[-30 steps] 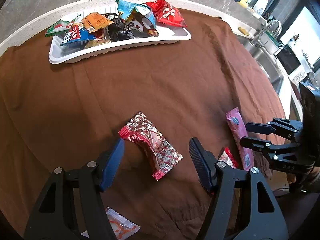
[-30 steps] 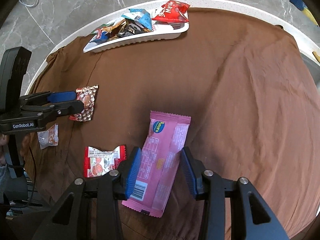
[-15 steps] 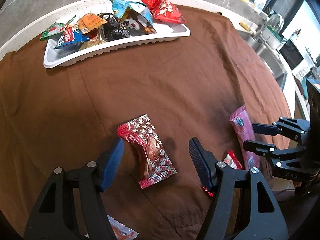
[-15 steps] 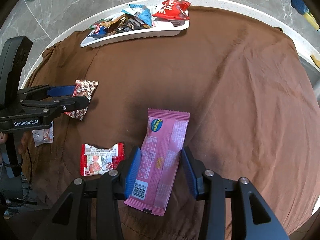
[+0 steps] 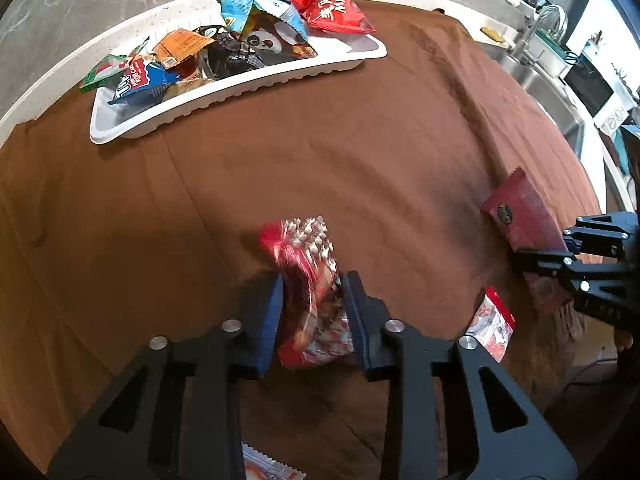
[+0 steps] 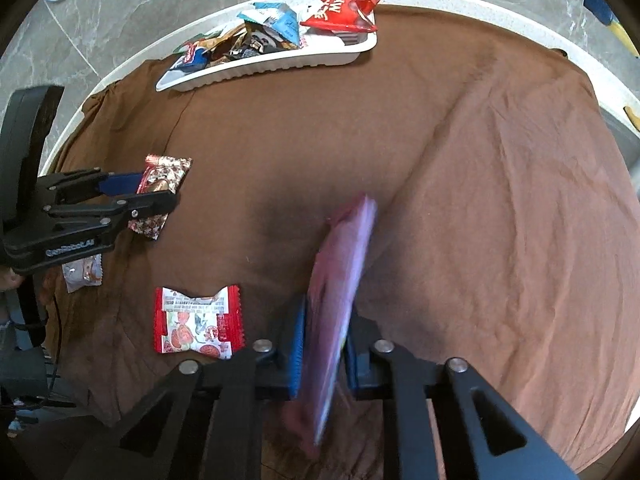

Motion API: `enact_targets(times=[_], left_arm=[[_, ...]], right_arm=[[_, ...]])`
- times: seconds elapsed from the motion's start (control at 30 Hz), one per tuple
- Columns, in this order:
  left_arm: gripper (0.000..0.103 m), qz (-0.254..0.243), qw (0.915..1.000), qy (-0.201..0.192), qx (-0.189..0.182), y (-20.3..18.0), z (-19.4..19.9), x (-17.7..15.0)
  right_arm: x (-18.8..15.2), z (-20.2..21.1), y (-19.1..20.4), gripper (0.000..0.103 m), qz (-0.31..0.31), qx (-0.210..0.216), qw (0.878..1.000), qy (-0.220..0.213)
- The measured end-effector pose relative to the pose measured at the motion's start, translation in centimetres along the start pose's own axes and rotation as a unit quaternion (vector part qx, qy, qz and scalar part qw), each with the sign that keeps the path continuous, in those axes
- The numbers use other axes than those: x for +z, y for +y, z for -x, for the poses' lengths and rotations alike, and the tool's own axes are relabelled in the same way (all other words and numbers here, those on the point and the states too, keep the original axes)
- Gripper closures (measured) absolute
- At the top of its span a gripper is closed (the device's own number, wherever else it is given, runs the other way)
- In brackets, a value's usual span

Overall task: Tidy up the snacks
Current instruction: 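Grasp the pink bar packet with the right gripper while the left grasps the red patterned wrapper, then lift both packets and carry them toward the white tray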

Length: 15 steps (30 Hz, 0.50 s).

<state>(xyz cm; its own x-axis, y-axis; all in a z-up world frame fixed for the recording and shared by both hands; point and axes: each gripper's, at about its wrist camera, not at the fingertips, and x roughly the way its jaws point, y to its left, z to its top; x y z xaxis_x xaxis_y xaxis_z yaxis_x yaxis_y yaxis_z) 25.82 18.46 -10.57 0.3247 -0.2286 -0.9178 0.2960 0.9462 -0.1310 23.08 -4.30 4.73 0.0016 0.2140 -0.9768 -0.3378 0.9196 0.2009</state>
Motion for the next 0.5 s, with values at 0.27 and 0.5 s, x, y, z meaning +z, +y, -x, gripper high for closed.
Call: enact_targets(times=[0.27, 0.5], left_arm=[[0.077, 0.008, 0.9997, -0.008, -0.021, 0.5, 0.5, 0.0], [0.077, 0.021, 0.9990, -0.016, -0.037, 1.0, 1.3, 0.7]], right_arm=[[0.2, 0.4, -1.4, 0.092, -0.039, 0.052, 0.998, -0.001], [0.8, 0.6, -1.8, 0.092, -0.061, 0.081, 0.995, -0.001]])
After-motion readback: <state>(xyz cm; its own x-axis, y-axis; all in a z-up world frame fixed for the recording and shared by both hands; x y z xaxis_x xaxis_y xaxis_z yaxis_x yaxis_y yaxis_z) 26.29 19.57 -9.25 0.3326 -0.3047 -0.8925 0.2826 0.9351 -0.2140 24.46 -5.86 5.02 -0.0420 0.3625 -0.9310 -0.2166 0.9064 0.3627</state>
